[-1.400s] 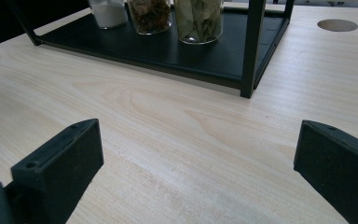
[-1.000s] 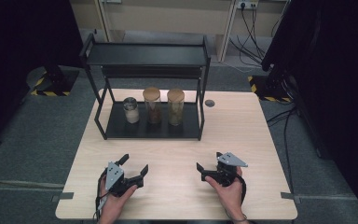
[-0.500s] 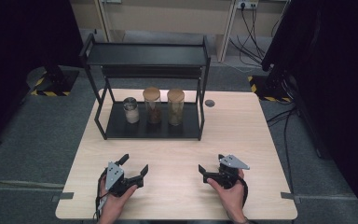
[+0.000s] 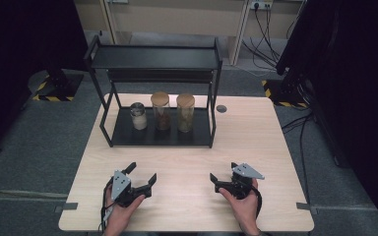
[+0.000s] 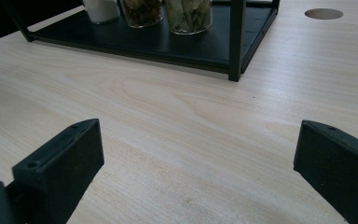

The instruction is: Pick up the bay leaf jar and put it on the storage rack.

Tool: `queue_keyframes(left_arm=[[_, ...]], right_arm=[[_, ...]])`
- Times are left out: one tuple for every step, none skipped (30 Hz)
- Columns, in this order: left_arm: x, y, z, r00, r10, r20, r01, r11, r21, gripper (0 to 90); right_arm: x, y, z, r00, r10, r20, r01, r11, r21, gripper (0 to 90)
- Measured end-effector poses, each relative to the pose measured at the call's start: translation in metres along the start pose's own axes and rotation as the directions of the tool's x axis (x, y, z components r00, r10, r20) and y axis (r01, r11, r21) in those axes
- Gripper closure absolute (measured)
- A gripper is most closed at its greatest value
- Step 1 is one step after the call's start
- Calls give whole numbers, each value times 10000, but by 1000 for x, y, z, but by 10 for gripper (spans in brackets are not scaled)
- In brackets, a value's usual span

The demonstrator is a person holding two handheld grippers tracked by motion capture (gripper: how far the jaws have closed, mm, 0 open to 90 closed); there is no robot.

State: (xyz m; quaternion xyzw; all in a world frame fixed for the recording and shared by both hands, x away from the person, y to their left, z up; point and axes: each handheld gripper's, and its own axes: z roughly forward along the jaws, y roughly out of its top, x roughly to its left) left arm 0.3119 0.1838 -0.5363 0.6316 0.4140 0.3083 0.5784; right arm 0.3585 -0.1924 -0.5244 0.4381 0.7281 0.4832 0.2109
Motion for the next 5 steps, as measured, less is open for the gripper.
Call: queue_keyframes(left_arm=[[0,0,0,10000,5,3,-5,10000,3,107],[0,0,0,10000,0,2,0,10000,2,107],[0,0,0,10000,-6,3,6,10000,3,107],[0,0,0,10000,-12,11,12,10000,7,107],[0,0,0,10000,-22,17,22,10000,8,107]], right_arm=[[0,0,0,10000,23,4,-23,10000,3,18],[0,0,0,10000,37,10,-37,10000,-9,18],[0,0,0,10000,38,4,-38,10000,-20,18],[0,0,0,10000,43,1,-43,10000,-24,18],[0,0,0,10000,48,1,-48,10000,-18,18]])
